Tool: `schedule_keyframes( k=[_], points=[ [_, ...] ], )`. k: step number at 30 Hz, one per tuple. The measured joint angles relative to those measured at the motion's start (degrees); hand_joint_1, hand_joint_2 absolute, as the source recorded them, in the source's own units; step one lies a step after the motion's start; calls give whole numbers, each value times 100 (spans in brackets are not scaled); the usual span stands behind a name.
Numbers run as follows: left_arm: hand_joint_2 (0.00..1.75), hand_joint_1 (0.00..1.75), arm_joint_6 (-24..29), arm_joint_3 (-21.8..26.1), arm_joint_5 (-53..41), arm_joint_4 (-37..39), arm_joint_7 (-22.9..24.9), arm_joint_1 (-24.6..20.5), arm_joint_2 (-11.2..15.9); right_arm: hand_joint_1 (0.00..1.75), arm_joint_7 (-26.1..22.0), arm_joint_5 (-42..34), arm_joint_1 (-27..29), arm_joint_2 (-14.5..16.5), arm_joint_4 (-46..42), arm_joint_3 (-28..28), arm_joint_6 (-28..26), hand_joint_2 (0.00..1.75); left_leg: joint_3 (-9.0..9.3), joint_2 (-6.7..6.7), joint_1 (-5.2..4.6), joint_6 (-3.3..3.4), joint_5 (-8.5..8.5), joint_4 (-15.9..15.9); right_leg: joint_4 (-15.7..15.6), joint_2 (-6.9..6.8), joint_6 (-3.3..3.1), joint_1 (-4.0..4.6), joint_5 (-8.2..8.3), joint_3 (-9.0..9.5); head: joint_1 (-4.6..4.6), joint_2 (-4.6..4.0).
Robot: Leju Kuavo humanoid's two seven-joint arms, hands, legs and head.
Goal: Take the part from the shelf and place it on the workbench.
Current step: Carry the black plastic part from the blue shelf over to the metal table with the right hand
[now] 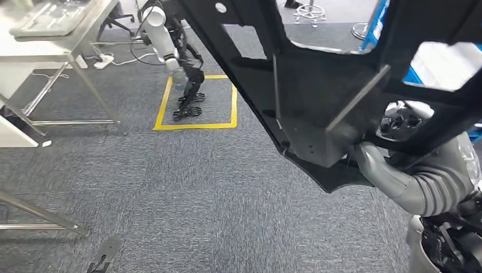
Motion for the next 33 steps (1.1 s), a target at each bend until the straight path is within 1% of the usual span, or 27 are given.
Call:
schedule_keyframes(
  k=[1, 2, 3, 5, 6, 7, 8, 9, 10, 12, 13, 14, 16, 17, 18, 20, 21, 22, 23, 24, 25, 27, 28, 29, 31, 32, 33],
  points=[
    [175, 0, -1, -1, 0, 1, 0, 19, 2, 175, -1, 0, -4, 1, -5, -1, 0, 175, -25, -11, 18, -30, 3, -2, -10, -79, -39, 10, 15, 2, -1, 0],
    [175, 0, -2, -2, 0, 1, -1, 32, 3, 175, -1, -1, -8, 1, -12, -1, 0, 175, -72, 94, 19, -57, -46, 69, -22, -159, -80, 16, 30, 7, -9, 0],
    [175, 0, -2, -2, -1, 2, -3, 33, 4, 175, -1, -1, -10, 1, -23, -1, 0, 175, -169, 260, 12, -78, -158, 257, -34, -242, -117, 20, 41, 11, -19, 0],
    [175, 0, -1, -3, -5, 2, -17, 10, 5, 175, -1, 0, -8, 1, -49, -1, 0, 175, -503, 639, -7, -114, -520, 990, -41, -407, -164, 46, 40, 13, -40, 0],
    [175, 0, 1, -4, -7, 2, -31, -1, 4, 175, -1, 0, -4, 1, -57, -1, -1, 175, -688, 716, -6, -128, -678, 1399, -41, -490, -179, 63, 35, 13, -43, 0],
    [175, 0, 1, -6, -7, 2, -42, -2, 1, 175, -1, 0, -1, 1, -62, -1, -1, 175, -808, 750, -4, -134, -761, 1679, -40, -570, -187, 77, 30, 14, -44, 0],
    [175, 0, 1, -7, -8, 2, -50, 1, -2, 175, -1, 0, 1, 1, -62, -1, -1, 175, -820, 769, -7, -129, -745, 1738, -40, -648, -192, 91, 25, 17, -44, 0],
    [175, 0, 1, -7, -7, 2, -55, 3, -3, 175, -1, 0, 3, 2, -63, -1, -2, 175, -711, 794, -15, -111, -638, 1556, -40, -722, -196, 102, 19, 23, -44, 0],
    [175, 0, 1, -7, -7, 2, -57, 2, -3, 175, -1, 0, 2, 2, -66, -1, -2, 175, -498, 863, -36, -79, -474, 1175, -40, -791, -196, 112, 11, 33, -44, 0],
    [175, 0, 5, -8, -8, 2, -62, -12, -2, 175, -2, 0, 2, 3, -75, -1, -3, 175, -49, 1160, -122, 12, -222, 352, -39, -916, -179, 139, -14, 54, -42, 0],
    [175, 0, 8, -9, -9, 2, -64, -16, 0, 175, -2, 0, 3, 3, -80, -2, -7, 175, 76, 1262, -163, 52, -164, 117, -38, -970, -163, 153, -26, 61, -40, 0],
    [175, 0, 10, -8, -10, 2, -65, -18, 2, 175, -2, 0, 5, 4, -84, -2, -12, 175, 118, 1299, -196, 82, -154, 19, -40, -1027, -145, 163, -35, 65, -39, 0],
    [175, 0, 11, -7, -18, 2, -65, -8, 4, 175, -2, 1, 5, 3, -96, -4, -28, 175, 120, 1155, -189, 129, -115, -17, -44, -1101, -101, 159, -60, 80, -37, 0],
    [175, 0, 11, -6, -24, 2, -63, -4, 3, 175, -1, 3, 3, 2, -103, -5, -38, 175, 134, 1084, -171, 153, -94, -48, 0, -1022, -76, 148, -104, 73, -36, 0],
    [175, 0, 11, -5, -29, 2, -62, -9, 1, 175, -2, 5, 3, -1, -111, -7, -48, 175, 152, 1019, -145, 182, -71, -78, 137, -879, -53, 138, -197, 24, -34, 0],
    [175, 0, 11, -4, -33, 2, -63, -30, -1, 175, -2, 8, 16, -9, -117, -9, -61, 175, 172, 874, -111, 216, -48, -101, 789, -542, -19, 122, -524, -274, -23, 0],
    [175, 0, 11, -5, -33, 2, -67, -37, -2, 175, -2, 8, 26, -12, -118, -9, -63, 175, 172, 799, -103, 226, -45, -98, 1197, -467, -6, 115, -685, -479, -19, 0],
    [175, 0, 10, -6, -33, 2, -69, -33, -3, 175, -2, 8, 36, -15, -118, -9, -66, 175, 173, 715, -96, 226, -45, -95, 1509, -439, 8, 106, -772, -649, -15, 0],
    [175, 0, 10, -6, -33, 2, -70, -25, -4, 175, -1, 9, 41, -15, -118, -9, -68, 175, 175, 630, -87, 224, -44, -92, 1625, -431, 23, 93, -751, -728, -14, 0],
    [175, 0, 9, -5, -33, 2, -70, -19, -5, 175, -2, 10, 42, -15, -119, -9, -71, 175, 178, 543, -72, 217, -43, -86, 1491, -419, 39, 74, -616, -685, -15, 0],
    [175, 0, 9, -5, -33, 2, -70, -16, -5, 175, -2, 10, 42, -15, -121, -9, -73, 175, 181, 451, -52, 201, -46, -74, 1145, -377, 60, 45, -403, -533, -14, 0],
    [175, 0, 8, -5, -33, 2, -70, -19, -4, 175, -2, 12, 43, -16, -127, -9, -77, 175, 157, 280, -23, 137, -63, -23, 356, -126, 98, -32, -65, -175, -13, 0],
    [175, 0, 8, -6, -33, 2, -70, -18, -3, 175, -1, 13, 44, -19, -133, -10, -78, 175, 128, 207, -18, 95, -66, 0, 120, -28, 93, -52, 9, -69, -13, 0],
    [175, 0, 9, -5, -33, 2, -70, -11, -3, 175, 0, 15, 45, -20, -137, -11, -80, 175, 94, 140, -13, 51, -59, 9, 33, 22, 70, -51, 16, -38, -15, 0],
    [175, 0, 10, -5, -33, 2, -70, 19, -3, 175, 0, 17, 38, -22, -144, -13, -89, 175, 42, 53, 10, -20, -29, -4, 26, -103, -14, -18, 32, -47, -21, 0],
    [175, 0, 9, -5, -33, 3, -70, 36, -3, 175, -1, 17, 30, -21, -147, -12, -92, 175, 12, 143, 10, -46, -49, 33, 19, -171, -53, -10, 43, -47, -26, 0],
    [175, 0, 8, -6, -33, 3, -70, 43, -4, 175, -1, 17, 23, -21, -152, -11, -96, 175, -57, 299, 3, -68, -128, 167, 12, -244, -91, -5, 51, -43, -33, 0]
  ],
)
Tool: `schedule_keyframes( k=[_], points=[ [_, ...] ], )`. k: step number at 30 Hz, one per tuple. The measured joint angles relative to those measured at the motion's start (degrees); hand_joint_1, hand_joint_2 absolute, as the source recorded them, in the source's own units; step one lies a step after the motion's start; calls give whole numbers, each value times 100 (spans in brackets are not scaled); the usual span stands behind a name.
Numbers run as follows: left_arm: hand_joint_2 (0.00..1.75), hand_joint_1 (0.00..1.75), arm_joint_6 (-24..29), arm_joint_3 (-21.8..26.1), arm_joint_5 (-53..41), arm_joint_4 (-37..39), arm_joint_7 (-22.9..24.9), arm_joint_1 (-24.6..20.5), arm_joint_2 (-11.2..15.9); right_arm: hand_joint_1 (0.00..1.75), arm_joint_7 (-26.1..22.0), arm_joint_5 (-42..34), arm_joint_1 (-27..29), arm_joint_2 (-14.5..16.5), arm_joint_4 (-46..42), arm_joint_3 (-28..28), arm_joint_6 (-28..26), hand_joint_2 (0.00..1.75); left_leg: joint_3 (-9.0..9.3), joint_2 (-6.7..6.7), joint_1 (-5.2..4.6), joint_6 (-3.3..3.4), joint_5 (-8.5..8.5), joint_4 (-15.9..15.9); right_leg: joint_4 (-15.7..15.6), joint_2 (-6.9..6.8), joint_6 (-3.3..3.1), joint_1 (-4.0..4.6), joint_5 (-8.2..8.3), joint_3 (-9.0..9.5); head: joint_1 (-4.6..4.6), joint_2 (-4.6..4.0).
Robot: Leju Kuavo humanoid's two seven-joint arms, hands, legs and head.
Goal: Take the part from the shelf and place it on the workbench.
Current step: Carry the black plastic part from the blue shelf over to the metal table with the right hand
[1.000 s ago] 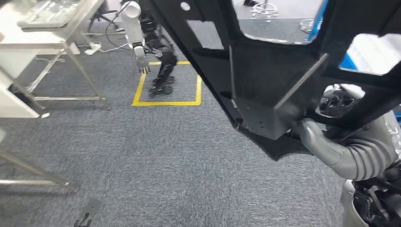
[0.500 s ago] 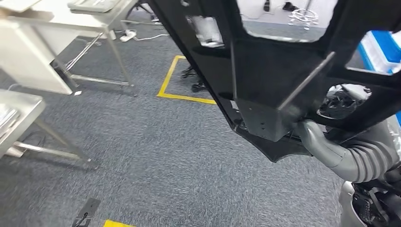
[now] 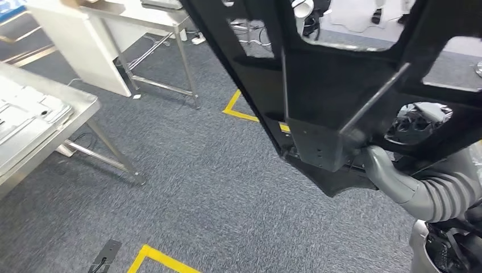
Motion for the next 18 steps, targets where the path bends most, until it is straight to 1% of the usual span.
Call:
schedule_keyframes(
  k=[1, 2, 3, 4, 5, 6, 7, 8, 9, 10, 11, 12, 13, 14, 15, 16, 17, 18],
  points=[
    [175, 0, -2, -1, 0, 1, 0, -5, -1, 175, 0, 1, -7, 0, -6, -1, -2, 175, -125, 188, -11, -15, -144, 265, -7, -76, -30, 8, 4, 3, -8, 0],
    [175, 0, -7, -1, 0, 1, 0, -17, -1, 175, 0, 1, -9, 0, -12, -1, -2, 175, -299, 361, -23, -29, -328, 645, -6, -150, -51, 26, -1, 5, -15, 0],
    [175, 0, -13, -1, 0, 1, 0, -32, -2, 175, 0, 2, -10, 0, -15, -1, -2, 175, -499, 432, -22, -37, -510, 1076, -6, -230, -67, 44, -7, 5, -22, 0],
    [175, 0, -21, -1, 0, 1, 0, -39, -2, 175, 0, 3, -10, 0, -16, -1, -2, 175, -664, 456, -20, -36, -633, 1432, -6, -308, -77, 59, -14, 5, -22, 0],
    [175, 0, -26, 0, 0, 1, 0, -40, -2, 175, 0, 3, -10, 1, -16, 0, -2, 175, -740, 462, -21, -28, -665, 1608, -6, -384, -85, 71, -21, 7, -23, 0],
    [175, 0, -29, 2, 0, 1, 0, -38, -2, 175, -1, 3, -13, 2, -16, 0, -2, 175, -699, 471, -29, -10, -599, 1546, -6, -459, -91, 81, -28, 13, -23, 0],
    [175, 0, -28, 3, 0, 1, 0, -38, -1, 175, -3, 4, -22, 3, -16, 0, -1, 175, -535, 511, -46, 20, -447, 1241, -6, -532, -93, 89, -37, 24, -23, 0],
    [175, 0, -24, 3, 0, 1, 0, -41, -1, 175, -7, 3, -36, 4, -16, 0, -1, 175, -299, 636, -81, 65, -270, 806, -6, -600, -92, 97, -46, 38, -24, 0],
    [175, 0, -19, 3, 0, 1, 0, -51, 4, 175, -13, 3, -51, 4, -16, 0, 0, 175, -78, 783, -131, 107, -139, 381, -2, -666, -80, 114, -62, 48, -25, 0],
    [175, 0, -11, 3, 0, 1, -1, -61, 8, 175, -20, 2, -62, 4, -16, 0, 0, 175, 82, 906, -176, 149, -53, 73, -3, -723, -67, 128, -74, 57, -20, 0],
    [175, 0, -3, 4, -1, 1, -1, -68, 15, 175, -25, 1, -68, 5, -16, 0, -1, 175, 155, 977, -213, 180, -31, -83, -4, -782, -49, 141, -86, 63, -16, 0],
    [175, 0, 2, 5, -5, 1, -1, -68, 22, 175, -29, 0, -69, 7, -16, 1, -1, 175, 162, 946, -236, 199, -38, -127, -10, -845, -29, 151, -96, 70, -11, 0],
    [175, 0, 4, 6, -11, 1, 1, -58, 25, 175, -31, -1, -69, 9, -19, 1, -2, 175, 169, 873, -230, 226, -22, -144, -21, -899, -5, 151, -108, 88, -6, 0],
    [175, 0, 4, 7, -19, 1, 6, -45, 27, 175, -31, -2, -70, 11, -21, 2, -3, 175, 182, 800, -215, 248, -5, -170, -4, -866, 22, 142, -136, 102, -3, 0],
    [175, 0, 0, 8, -27, 1, 13, -43, 28, 175, -32, -2, -67, 14, -23, 2, -4, 175, 202, 730, -192, 280, 17, -196, 81, -750, 46, 133, -202, 83, -3, 0],
    [175, 0, -4, 9, -32, 1, 21, -51, 27, 175, -34, -2, -57, 13, -26, 2, -6, 175, 224, 662, -165, 312, 36, -220, 286, -581, 65, 124, -324, 0, 4, 0],
    [175, 0, -9, 10, -35, 1, 27, -63, 27, 175, -36, -2, -39, 12, -26, 1, -9, 175, 234, 589, -149, 334, 45, -226, 626, -388, 77, 110, -491, -161, 12, 0],
    [175, 0, -15, 10, -37, 1, 30, -76, 27, 175, -37, -3, -15, 11, -27, 1, -12, 175, 236, 513, -141, 353, 48, -226, 1033, -270, 86, 107, -665, -372, 18, 0]
  ],
)
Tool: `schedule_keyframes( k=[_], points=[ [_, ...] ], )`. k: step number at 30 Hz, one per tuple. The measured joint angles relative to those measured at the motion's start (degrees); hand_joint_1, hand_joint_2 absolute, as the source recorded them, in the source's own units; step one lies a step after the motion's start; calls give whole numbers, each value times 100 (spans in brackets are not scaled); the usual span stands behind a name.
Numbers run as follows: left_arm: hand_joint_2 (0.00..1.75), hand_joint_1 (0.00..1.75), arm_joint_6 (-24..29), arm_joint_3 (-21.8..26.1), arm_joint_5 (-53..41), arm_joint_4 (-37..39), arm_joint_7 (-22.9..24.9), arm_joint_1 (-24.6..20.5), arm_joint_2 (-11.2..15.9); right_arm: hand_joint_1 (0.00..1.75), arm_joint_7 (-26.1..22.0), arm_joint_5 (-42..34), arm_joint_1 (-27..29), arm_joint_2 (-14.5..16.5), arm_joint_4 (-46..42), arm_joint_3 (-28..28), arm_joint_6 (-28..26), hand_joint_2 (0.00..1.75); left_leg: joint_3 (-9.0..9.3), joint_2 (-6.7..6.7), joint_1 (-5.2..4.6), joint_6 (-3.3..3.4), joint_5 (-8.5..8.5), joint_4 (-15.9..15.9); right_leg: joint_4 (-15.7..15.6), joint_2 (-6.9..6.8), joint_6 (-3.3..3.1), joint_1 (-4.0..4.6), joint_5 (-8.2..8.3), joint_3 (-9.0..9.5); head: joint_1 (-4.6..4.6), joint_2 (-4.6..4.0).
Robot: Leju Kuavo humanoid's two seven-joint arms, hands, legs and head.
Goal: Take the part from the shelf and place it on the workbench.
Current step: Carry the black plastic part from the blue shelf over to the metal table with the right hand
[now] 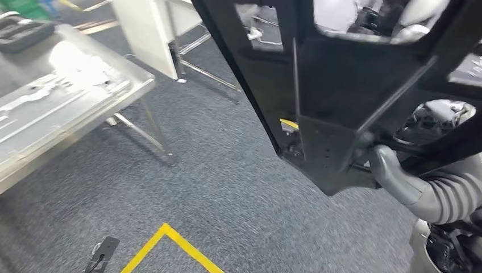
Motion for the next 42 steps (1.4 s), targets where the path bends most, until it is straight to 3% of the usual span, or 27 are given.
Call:
schedule_keyframes(
  k=[2, 3, 5, 7, 9, 10, 11, 13, 14, 15, 17, 18, 19, 20, 22, 24, 26, 28, 30, 32, 33, 34, 35, 37, 39, 41, 42],
  points=[
    [175, 0, -10, -1, 0, 0, 1, 6, -2, 175, -1, -3, 42, -3, -1, -1, -2, 175, 4, -167, 7, 5, -1, 4, 593, 75, 24, -12, -156, -346, 8, 0],
    [175, 0, -14, 0, 1, 0, 2, 14, -2, 175, -1, -4, 51, -3, -1, -1, -2, 175, 8, -252, 14, 3, -2, 9, 577, 83, 35, -22, -65, -373, 8, 0],
    [175, 0, -16, 1, 2, 0, 4, 19, -2, 175, -1, -11, 55, -3, -3, -1, -1, 175, 21, -429, 41, -23, -15, 30, -65, 194, 65, -64, 359, -114, 8, 0],
    [175, 0, -17, 1, 4, 0, 5, 14, -1, 175, -1, -27, 65, -3, -13, -1, -1, 175, 1, -592, 53, -85, -40, 78, -788, 457, 79, -117, 661, 207, 9, 0],
    [175, 0, -17, 1, 6, 0, 7, 26, 2, 175, -1, -36, 78, -4, -26, -2, -1, 175, -48, -728, 62, -155, -39, 93, -1009, 542, 34, -115, 698, 299, 8, 0],
    [175, 0, -17, 1, 7, 0, 7, 41, 3, 175, -1, -36, 81, -4, -31, -3, -1, 175, -70, -788, 75, -183, -27, 84, -1013, 460, -9, -107, 709, 295, 7, 0],
    [175, 0, -17, -1, 10, 1, 7, 61, 3, 175, -1, -36, 79, -3, -35, -2, -1, 175, -88, -744, 80, -211, -35, 100, -1021, 385, -47, -101, 715, 301, 5, 0],
    [175, 0, -16, -1, 18, 2, 7, 75, 3, 175, -2, -38, 77, -2, -49, -2, 4, 175, -220, -435, 70, -268, -195, 371, -1041, 232, -118, -105, 725, 317, -8, 0],
    [175, 0, -15, -1, 22, 2, 7, 68, 2, 175, -3, -39, 77, -2, -61, -2, 5, 175, -363, -233, 65, -295, -358, 683, -1044, 162, -141, -97, 720, 324, -15, 0],
    [175, 0, -15, -1, 27, 2, 7, 56, 2, 175, -4, -40, 80, -2, -68, -2, 7, 175, -565, -117, 68, -320, -544, 1091, -1043, 84, -160, -91, 712, 327, -21, 0],
    [175, 0, -14, -2, 34, 2, 5, 47, 1, 175, -5, -42, 88, -1, -77, -1, 7, 175, -904, -56, 93, -351, -760, 1756, -1042, -71, -173, -83, 697, 331, -23, 0],
    [175, 0, -12, -1, 37, 2, 5, 49, 1, 175, -5, -43, 92, 1, -77, -1, 8, 175, -939, -46, 102, -358, -726, 1812, -1042, -147, -173, -83, 687, 337, -23, 0],
    [175, 0, -9, 0, 37, 2, 2, 51, 2, 175, -4, -43, 96, 2, -77, -1, 11, 175, -844, -22, 106, -356, -594, 1615, -1042, -219, -168, -82, 676, 349, -24, 0],
    [175, 0, -5, 1, 37, 2, -2, 52, 2, 175, 0, -44, 97, 4, -77, -1, 23, 175, -639, 56, 101, -343, -402, 1214, -1042, -290, -156, -81, 660, 371, -25, 0],
    [175, 0, 0, 1, 32, 2, -11, 39, 4, 175, 43, -51, 98, 3, -77, -1, 78, 175, -235, 339, 54, -287, -112, 405, -1042, -415, -112, -54, 621, 417, -22, 0],
    [175, 0, 1, 1, 18, 2, -14, 25, 7, 175, 130, -64, 104, -3, -76, 1, 168, 175, -113, 455, 4, -227, -49, 107, -1052, -528, -56, -26, 587, 453, -15, 0],
    [175, 0, 2, 2, -4, 2, -24, 31, 10, 175, 199, -77, 111, -10, -75, 10, 245, 175, -110, 302, 12, -171, -34, 85, -1075, -627, 6, -25, 555, 500, -11, 0],
    [175, 0, 3, 3, -29, 2, -52, 31, 15, 175, 221, -66, 119, -11, -58, 25, 308, 175, -56, 143, 48, -101, -1, 30, -894, -428, 59, -43, 411, 474, -1, 0],
    [175, 0, 3, 3, -43, 2, -104, 9, 16, 175, 211, -25, 151, -13, -4, 53, 369, 175, -24, -16, 68, -47, 19, 8, -242, -70, 81, -58, 91, 179, 16, 0],
    [175, 0, 1, 2, -44, 2, -144, 3, 14, 175, 188, 16, 198, -14, 78, 107, 415, 175, -23, -185, 64, -28, 21, 12, 481, 59, 87, -58, -141, -231, 24, 0],
    [175, 0, 0, 2, -46, 2, -151, 10, 12, 175, 175, 33, 214, -14, 116, 134, 434, 175, -22, -277, 62, -27, 20, 14, 596, 73, 88, -58, -106, -335, 24, 0],
    [175, 0, 0, 2, -52, 2, -155, 16, 10, 175, 167, 45, 224, -13, 146, 156, 446, 175, -18, -374, 63, -28, 18, 16, 475, 86, 84, -61, 40, -326, 24, 0],
    [175, 0, 1, 2, -62, 2, -160, 19, 9, 175, 161, 56, 227, -13, 169, 174, 455, 175, -11, -470, 68, -33, 15, 19, 143, 129, 76, -67, 266, -209, 24, 0],
    [175, 0, 4, 2, -87, 2, -167, 17, 9, 175, 157, 70, 224, -13, 213, 212, 466, 175, -11, -643, 73, -63, 2, 36, -670, 391, 54, -95, 668, 120, 24, 0],
    [175, 0, 10, 2, -102, 2, -168, 19, 10, 175, 158, 70, 220, -13, 254, 260, 473, 175, -44, -787, 78, -122, 0, 44, -1051, 552, 17, -102, 790, 276, 21, 0],
    [175, 0, 13, 0, -104, 2, -168, 41, 16, 175, 164, 70, 202, -11, 284, 303, 476, 175, -82, -903, 100, -194, 12, 34, -1087, 423, -46, -84, 794, 294, 19, 0],
    [175, 0, 14, -2, -104, 3, -168, 56, 15, 175, 170, 70, 186, -10, 293, 323, 478, 175, -107, -833, 101, -229, -11, 69, -1102, 347, -83, -82, 800, 307, 15, 0]
  ],
)
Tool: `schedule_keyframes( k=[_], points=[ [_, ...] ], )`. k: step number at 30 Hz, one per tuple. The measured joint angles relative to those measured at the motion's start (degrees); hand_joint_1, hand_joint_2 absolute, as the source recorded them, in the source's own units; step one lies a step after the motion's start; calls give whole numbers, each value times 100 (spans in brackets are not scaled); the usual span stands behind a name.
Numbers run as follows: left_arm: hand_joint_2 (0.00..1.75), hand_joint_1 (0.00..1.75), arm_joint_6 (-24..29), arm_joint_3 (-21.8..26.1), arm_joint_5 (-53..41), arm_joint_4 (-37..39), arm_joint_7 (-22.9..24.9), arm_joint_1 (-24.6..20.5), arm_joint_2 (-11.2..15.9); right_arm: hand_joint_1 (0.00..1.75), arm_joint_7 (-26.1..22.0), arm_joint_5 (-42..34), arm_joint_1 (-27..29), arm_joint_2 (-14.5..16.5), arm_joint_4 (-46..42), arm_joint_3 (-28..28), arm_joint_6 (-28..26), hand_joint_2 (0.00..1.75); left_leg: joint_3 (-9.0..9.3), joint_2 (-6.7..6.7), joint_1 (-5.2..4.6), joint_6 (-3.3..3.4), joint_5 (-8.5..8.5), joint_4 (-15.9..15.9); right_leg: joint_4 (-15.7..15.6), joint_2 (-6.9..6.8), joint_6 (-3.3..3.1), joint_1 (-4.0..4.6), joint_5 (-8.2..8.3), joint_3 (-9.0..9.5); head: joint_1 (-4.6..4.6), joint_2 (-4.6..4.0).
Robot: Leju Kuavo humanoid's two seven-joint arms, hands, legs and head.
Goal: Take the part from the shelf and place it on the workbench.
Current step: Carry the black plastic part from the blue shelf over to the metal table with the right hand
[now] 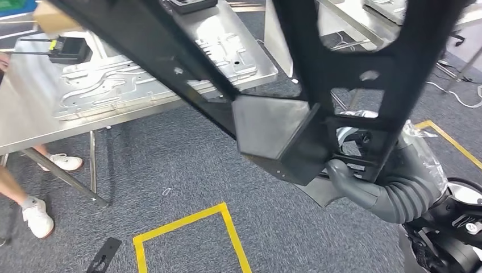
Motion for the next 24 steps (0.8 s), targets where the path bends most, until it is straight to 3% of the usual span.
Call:
schedule_keyframes(
  k=[1, 3, 5, 6, 7, 8, 10, 12, 15, 17, 19, 20, 21, 22, 24],
  points=[
    [175, 0, 2, -1, 1, 1, -1, 3, 0, 175, 7, -1, -15, 2, 9, 17, 4, 175, -67, 152, -5, -32, -76, 131, -16, -80, -38, -6, 3, 14, -6, 0],
    [175, 0, 9, -1, 1, 2, -2, -15, -4, 175, 21, 0, -28, 4, 21, 37, 11, 175, -379, 570, -14, -88, -385, 765, -33, -241, -92, -8, -7, 39, -20, 0],
    [175, 0, 15, -1, 1, 2, -12, -30, -6, 175, 35, -1, -25, 5, 39, 65, 15, 175, -781, 747, 15, -132, -668, 1537, -33, -401, -110, -2, -28, 51, -23, 0],
    [175, 0, 18, -1, 1, 2, -19, -25, -8, 175, 43, -3, -25, 5, 50, 83, 15, 175, -876, 775, 33, -150, -681, 1700, -32, -477, -109, -3, -39, 57, -25, 0],
    [175, 0, 22, -1, 1, 2, -26, -22, -10, 175, 49, -5, -24, 5, 60, 100, 14, 175, -850, 800, 48, -164, -595, 1627, -32, -550, -99, -7, -52, 68, -25, 0],
    [175, 0, 26, 0, 1, 2, -32, -21, -10, 175, 53, -7, -24, 7, 69, 110, 14, 175, -702, 845, 58, -173, -426, 1323, -31, -624, -81, -12, -69, 88, -26, 0],
    [175, 0, 33, 1, 1, 2, -41, -33, -10, 175, 57, -11, -29, 8, 80, 119, 13, 175, -257, 1103, 50, -168, -80, 480, -29, -750, -20, 3, -117, 136, -27, 0],
    [175, 0, 55, 3, 2, 2, -54, -39, -10, 175, 61, -16, -45, 3, 95, 127, 4, 175, -31, 1275, 21, -116, 38, 43, -36, -834, 51, 40, -163, 190, -5, 0],
    [175, 0, 98, 4, 3, 2, -73, -16, -11, 175, 62, -44, -70, 0, 114, 145, -16, 175, -3, 1151, 5, 8, 14, -7, -68, -902, 157, 35, -216, 281, 19, 0],
    [175, 0, 133, 5, 3, 2, -74, -23, -11, 175, 60, -63, -75, -5, 119, 154, -22, 175, 46, 1069, 28, 90, 16, -39, 231, -662, 199, 8, -408, 186, 24, 0],
    [175, 0, 162, 5, 3, 2, -74, -40, -12, 175, 58, -84, -67, -15, 129, 159, -22, 175, 71, 998, 28, 150, -1, -44, 1021, -364, 203, 7, -752, -219, 30, 0],
    [175, 0, 169, 5, 3, 2, -74, -41, -13, 175, 58, -95, -59, -18, 137, 161, -22, 175, 82, 960, 16, 171, -12, -43, 1418, -302, 202, 13, -870, -458, 33, 0],
    [175, 0, 174, 5, 3, 2, -74, -37, -16, 175, 58, -107, -55, -20, 145, 163, -23, 175, 95, 918, 3, 185, -27, -42, 1656, -277, 196, 19, -884, -633, 33, 0],
    [175, 0, 180, 5, 3, 2, -75, -34, -20, 175, 58, -114, -53, -21, 152, 164, -24, 175, 116, 876, -9, 193, -43, -41, 1657, -272, 181, 22, -772, -699, 33, 0],
    [175, 0, 191, 7, 2, 2, -78, -34, -27, 175, 58, -121, -54, -22, 164, 166, -26, 175, 181, 797, -20, 183, -85, -39, 1013, -264, 132, 25, -291, -500, 33, 0]
  ],
)
